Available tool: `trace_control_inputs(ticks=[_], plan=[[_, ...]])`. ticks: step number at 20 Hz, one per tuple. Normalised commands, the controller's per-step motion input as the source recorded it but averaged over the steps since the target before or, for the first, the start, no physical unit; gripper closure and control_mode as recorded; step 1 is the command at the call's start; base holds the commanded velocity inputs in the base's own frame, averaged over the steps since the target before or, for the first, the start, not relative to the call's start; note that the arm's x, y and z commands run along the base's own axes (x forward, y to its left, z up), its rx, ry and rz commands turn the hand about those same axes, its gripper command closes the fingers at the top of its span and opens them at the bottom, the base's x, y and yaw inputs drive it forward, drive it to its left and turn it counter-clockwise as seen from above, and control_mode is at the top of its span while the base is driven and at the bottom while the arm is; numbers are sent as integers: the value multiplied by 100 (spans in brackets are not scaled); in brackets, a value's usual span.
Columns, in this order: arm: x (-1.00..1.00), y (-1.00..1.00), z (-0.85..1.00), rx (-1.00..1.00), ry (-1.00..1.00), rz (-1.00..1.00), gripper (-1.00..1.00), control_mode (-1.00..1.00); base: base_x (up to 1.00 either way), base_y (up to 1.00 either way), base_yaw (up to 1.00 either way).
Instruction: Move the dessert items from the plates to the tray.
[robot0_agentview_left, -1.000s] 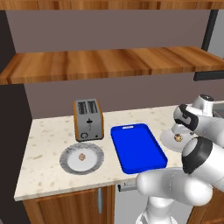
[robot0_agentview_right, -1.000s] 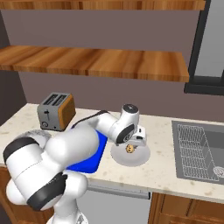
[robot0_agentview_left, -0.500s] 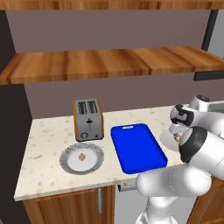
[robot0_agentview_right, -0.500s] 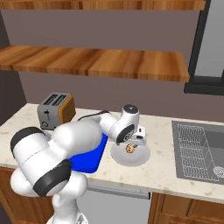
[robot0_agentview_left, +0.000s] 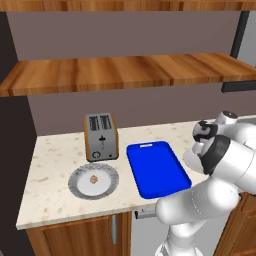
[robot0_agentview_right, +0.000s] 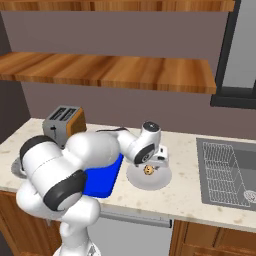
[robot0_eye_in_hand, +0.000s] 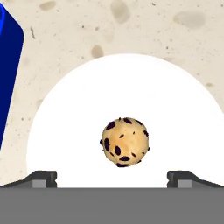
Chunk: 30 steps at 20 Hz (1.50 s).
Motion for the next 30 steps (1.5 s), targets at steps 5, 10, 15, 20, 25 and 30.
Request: trace_control_inputs(ticks=[5, 10, 15, 20, 25, 30], plan=[[10, -9, -15, 0, 0, 0, -100, -100, 0, 0, 0], [11, -5, -15, 0, 0, 0, -100, -100, 0, 0, 0], [10, -2, -13, 0, 0, 0, -100, -100, 0, 0, 0], [4, -2, -14, 0, 0, 0, -100, -100, 0, 0, 0], [7, 0, -16, 0, 0, 0, -100, -100, 0, 0, 0], [9, 0, -17, 0, 0, 0, -100, -100, 0, 0, 0]])
